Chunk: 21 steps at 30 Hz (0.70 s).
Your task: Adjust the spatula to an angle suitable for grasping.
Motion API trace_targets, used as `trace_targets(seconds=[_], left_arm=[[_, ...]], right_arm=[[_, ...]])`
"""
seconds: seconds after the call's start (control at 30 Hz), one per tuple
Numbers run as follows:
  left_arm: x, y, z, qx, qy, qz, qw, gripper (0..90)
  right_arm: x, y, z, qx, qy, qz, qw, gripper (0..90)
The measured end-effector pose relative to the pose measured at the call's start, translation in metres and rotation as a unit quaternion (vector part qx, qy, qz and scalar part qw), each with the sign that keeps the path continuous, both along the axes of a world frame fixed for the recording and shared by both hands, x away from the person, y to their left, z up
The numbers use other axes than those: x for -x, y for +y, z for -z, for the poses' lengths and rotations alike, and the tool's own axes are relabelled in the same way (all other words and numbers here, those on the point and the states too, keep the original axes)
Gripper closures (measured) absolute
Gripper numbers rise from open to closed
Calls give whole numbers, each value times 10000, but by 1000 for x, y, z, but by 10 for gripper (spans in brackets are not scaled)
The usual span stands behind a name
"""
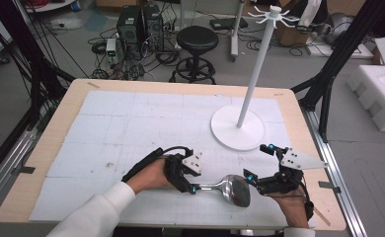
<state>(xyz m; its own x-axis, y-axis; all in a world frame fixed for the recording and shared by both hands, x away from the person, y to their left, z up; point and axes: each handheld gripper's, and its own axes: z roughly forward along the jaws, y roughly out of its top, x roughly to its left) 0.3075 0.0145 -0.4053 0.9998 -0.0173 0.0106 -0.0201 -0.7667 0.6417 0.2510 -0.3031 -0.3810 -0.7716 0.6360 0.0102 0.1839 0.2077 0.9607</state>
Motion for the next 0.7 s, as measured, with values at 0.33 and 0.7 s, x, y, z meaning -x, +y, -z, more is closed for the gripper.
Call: trace_targets(seconds=[0.33,0.7], left_arm=[[8,76,-36,980,-532,-1015,9886,284],[26,159,-39,2027,-492,-2031,9567,17]], right_arm=[[-1,-6,0,12,59,27,10000,4],[-7,-10,-5,81,273,-39,9996,4]])
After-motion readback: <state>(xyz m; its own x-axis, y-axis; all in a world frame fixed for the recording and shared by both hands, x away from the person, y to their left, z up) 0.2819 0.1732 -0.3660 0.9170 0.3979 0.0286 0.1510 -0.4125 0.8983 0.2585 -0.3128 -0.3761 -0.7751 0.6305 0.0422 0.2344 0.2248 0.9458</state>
